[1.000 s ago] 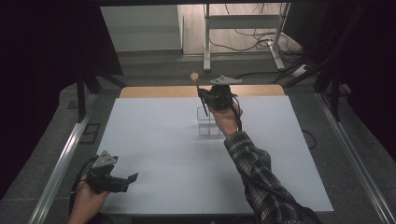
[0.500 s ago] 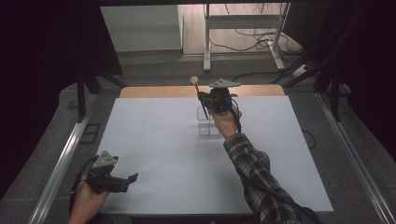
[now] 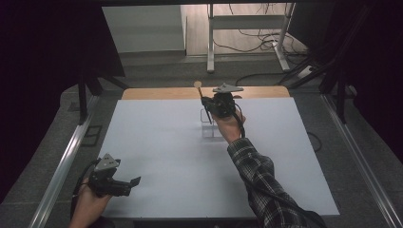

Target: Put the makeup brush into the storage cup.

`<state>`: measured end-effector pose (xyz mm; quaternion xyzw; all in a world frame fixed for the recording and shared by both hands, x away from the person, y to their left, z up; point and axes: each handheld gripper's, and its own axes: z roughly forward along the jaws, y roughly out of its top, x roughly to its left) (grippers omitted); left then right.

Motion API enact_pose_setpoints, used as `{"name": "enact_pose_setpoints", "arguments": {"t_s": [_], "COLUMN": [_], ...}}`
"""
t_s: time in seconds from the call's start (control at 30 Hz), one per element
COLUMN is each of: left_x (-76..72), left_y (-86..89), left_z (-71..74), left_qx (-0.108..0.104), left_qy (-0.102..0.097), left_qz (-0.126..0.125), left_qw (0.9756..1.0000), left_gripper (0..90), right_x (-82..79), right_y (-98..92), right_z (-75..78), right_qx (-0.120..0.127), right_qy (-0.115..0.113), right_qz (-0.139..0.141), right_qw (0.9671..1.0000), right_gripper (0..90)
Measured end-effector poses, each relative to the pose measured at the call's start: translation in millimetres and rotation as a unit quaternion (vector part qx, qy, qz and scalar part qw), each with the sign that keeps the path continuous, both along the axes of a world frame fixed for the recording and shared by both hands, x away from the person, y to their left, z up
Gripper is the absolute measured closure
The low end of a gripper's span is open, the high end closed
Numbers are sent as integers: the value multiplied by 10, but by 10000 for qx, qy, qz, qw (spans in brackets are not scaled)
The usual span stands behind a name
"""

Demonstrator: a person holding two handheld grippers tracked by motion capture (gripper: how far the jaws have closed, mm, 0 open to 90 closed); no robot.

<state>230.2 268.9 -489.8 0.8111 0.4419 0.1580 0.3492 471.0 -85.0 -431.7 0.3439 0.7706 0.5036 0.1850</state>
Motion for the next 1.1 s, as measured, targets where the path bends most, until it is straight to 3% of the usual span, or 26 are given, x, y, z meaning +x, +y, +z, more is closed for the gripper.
{"name": "enact_pose_setpoints", "arguments": {"t_s": [0.97,1.03,1.1], "left_x": [0,0,0], "left_y": [-10,-13,-14], "left_z": [-5,-6,-7], "left_qx": [34,33,35], "left_qy": [6,4,6], "left_qz": [-35,-37,-38], "left_qw": [10000,10000,10000], "left_gripper": [0,0,0], "right_x": [-46,-52,-54], "right_y": [18,16,16], "right_z": [-273,-278,-274], "right_qx": [-182,-203,-164], "right_qy": [162,151,161], "right_qz": [-21,-47,-45], "right_qw": [9997,9997,9997], "right_gripper": [832,824,713]}}
